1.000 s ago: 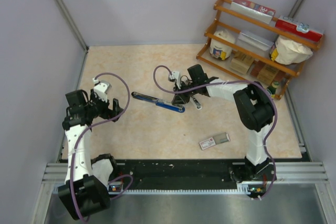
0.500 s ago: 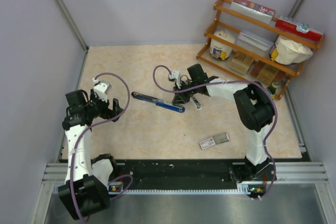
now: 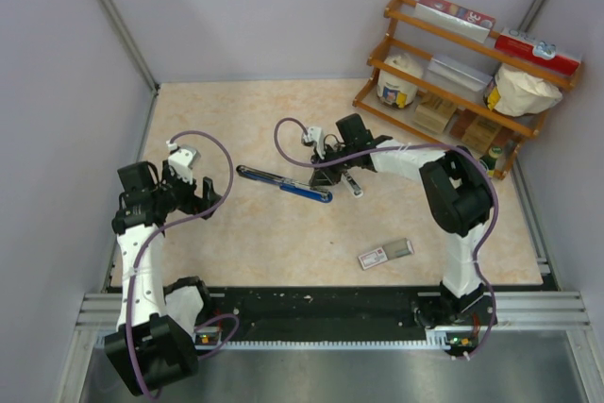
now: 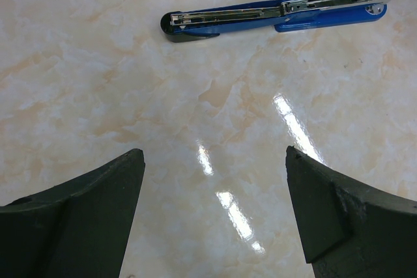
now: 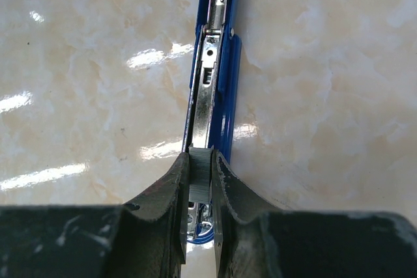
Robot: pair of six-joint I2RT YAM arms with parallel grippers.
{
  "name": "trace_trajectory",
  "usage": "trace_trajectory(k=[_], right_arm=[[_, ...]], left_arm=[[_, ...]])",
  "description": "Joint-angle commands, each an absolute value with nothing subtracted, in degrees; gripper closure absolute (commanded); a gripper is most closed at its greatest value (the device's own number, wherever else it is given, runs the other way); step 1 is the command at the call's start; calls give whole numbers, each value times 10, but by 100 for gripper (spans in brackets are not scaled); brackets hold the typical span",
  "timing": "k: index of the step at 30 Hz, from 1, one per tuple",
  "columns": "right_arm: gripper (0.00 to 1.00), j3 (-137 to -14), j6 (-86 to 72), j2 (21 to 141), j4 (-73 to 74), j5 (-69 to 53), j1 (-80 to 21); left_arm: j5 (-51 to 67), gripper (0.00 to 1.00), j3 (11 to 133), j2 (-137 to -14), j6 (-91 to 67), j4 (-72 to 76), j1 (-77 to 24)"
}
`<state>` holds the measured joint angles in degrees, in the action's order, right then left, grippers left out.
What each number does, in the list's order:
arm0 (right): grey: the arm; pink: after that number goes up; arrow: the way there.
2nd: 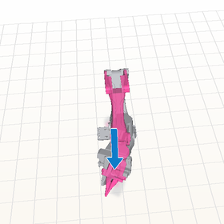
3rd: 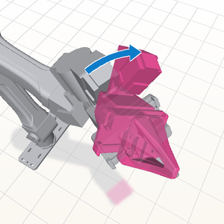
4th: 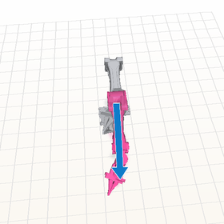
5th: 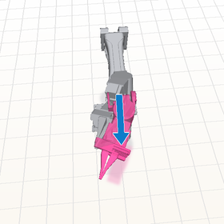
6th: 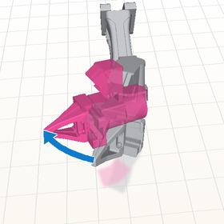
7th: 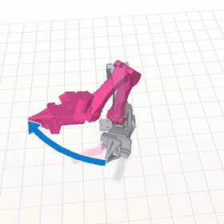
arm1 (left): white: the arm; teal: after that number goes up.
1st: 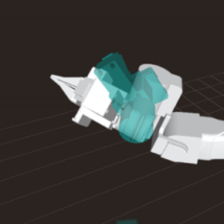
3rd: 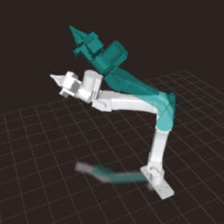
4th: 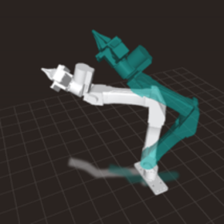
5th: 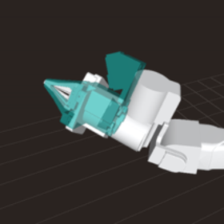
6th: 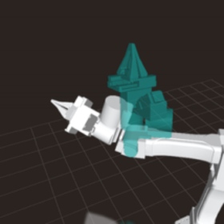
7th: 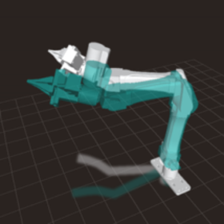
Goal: Load the staples into the stapler
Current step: Install the staple into the stapler.
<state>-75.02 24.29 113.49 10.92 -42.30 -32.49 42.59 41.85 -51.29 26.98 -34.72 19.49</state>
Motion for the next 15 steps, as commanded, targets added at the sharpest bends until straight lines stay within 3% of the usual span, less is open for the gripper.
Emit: trace_trajectory(k=[1,15], right_arm=[[87,-754,258,1127,96,-449,-326],[88,-746,261,1121,91,-459,-326]], left_arm=[[432,7,417,-508,274,-337,200],[432,7,417,-509,274,-337,201]])
